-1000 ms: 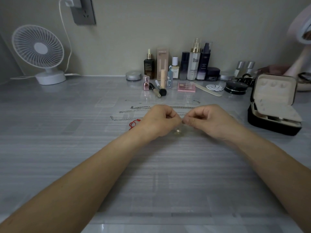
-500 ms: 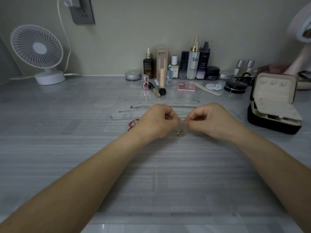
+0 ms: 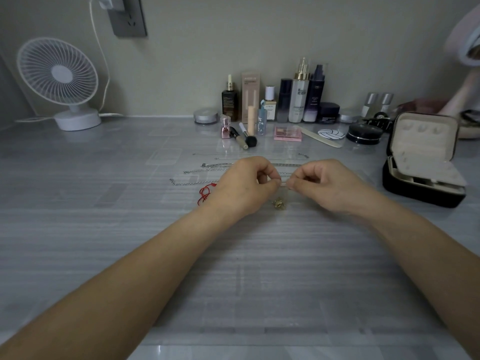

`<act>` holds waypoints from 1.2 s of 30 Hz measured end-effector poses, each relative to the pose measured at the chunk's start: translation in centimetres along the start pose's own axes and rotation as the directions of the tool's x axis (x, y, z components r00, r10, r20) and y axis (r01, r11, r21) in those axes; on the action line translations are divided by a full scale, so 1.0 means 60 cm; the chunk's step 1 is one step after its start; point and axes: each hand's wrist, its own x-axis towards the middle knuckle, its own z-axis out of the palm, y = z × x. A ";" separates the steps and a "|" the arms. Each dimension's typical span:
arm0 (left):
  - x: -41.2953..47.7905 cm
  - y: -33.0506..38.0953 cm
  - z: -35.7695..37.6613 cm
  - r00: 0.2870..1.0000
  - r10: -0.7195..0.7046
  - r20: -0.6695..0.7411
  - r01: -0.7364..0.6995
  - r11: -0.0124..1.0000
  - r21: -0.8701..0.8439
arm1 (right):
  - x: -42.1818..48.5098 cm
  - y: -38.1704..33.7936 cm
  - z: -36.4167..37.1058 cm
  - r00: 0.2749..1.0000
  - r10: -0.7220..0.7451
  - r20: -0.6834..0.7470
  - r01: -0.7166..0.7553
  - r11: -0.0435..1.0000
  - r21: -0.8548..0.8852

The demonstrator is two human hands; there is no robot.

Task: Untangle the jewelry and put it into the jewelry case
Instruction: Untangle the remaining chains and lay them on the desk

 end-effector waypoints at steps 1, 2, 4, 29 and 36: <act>-0.001 0.001 0.000 1.000 0.007 0.002 -0.007 1.000 0.007 | 0.000 0.000 0.000 1.000 -0.004 0.000 0.004 1.000 0.001; -0.002 0.002 0.001 1.000 0.008 0.005 -0.008 1.000 0.018 | 0.000 0.000 -0.001 1.000 -0.009 -0.001 0.009 1.000 0.002; -0.004 0.004 0.001 1.000 0.007 -0.021 -0.006 0.999 0.043 | 0.000 -0.001 -0.001 1.000 -0.022 -0.006 0.021 1.000 -0.005; 0.003 -0.001 -0.003 0.998 0.022 -0.057 -0.025 0.999 -0.048 | -0.002 -0.001 0.002 0.997 -0.033 -0.073 0.030 0.999 -0.043; 0.002 -0.001 -0.001 0.998 0.030 -0.049 -0.034 0.996 -0.081 | -0.009 -0.011 0.006 0.973 -0.186 -0.139 0.162 0.972 -0.168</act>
